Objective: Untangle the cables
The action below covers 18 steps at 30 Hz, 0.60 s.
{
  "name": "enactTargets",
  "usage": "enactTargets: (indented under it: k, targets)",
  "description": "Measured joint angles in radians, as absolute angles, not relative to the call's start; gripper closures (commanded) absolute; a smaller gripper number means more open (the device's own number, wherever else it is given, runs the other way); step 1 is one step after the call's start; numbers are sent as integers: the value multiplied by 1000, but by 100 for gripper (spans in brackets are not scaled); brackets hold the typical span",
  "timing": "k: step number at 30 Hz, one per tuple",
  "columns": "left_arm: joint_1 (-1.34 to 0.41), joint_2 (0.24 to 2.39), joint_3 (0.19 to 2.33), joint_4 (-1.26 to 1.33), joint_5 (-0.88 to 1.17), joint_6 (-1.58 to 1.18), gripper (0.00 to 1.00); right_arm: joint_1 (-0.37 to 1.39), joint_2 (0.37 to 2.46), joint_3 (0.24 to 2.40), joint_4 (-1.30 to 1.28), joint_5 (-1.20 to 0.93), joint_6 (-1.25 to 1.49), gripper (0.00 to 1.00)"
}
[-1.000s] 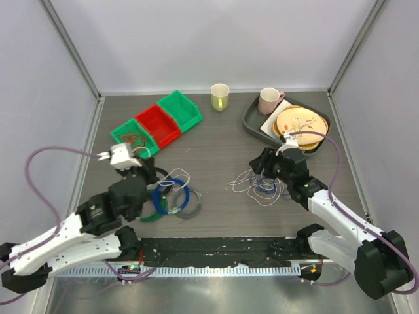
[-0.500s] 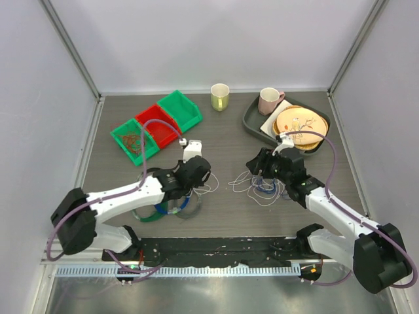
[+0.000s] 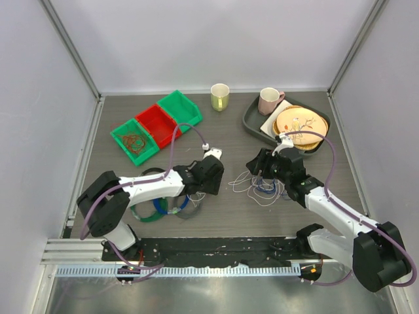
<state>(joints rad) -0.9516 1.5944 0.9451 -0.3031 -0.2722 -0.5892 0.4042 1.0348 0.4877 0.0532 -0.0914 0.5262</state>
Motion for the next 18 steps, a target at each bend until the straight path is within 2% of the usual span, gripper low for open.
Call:
enactTargets:
  k: [1,4,12,18]
  targets:
    - [-952,1596,945,-302,-264,-581,33,404,1035,488,53,-91,526,37]
    - [-952,1596,944,-294,-241,-561,23,404,1035,488,53,-91,526,37]
    - [-952,1608,929,-280,-205,-529,20,404,1049,488,53,-92,526,37]
    - [-952,1654,928,-286,-229,-511,28,404,1056,488,53,-92,526,37]
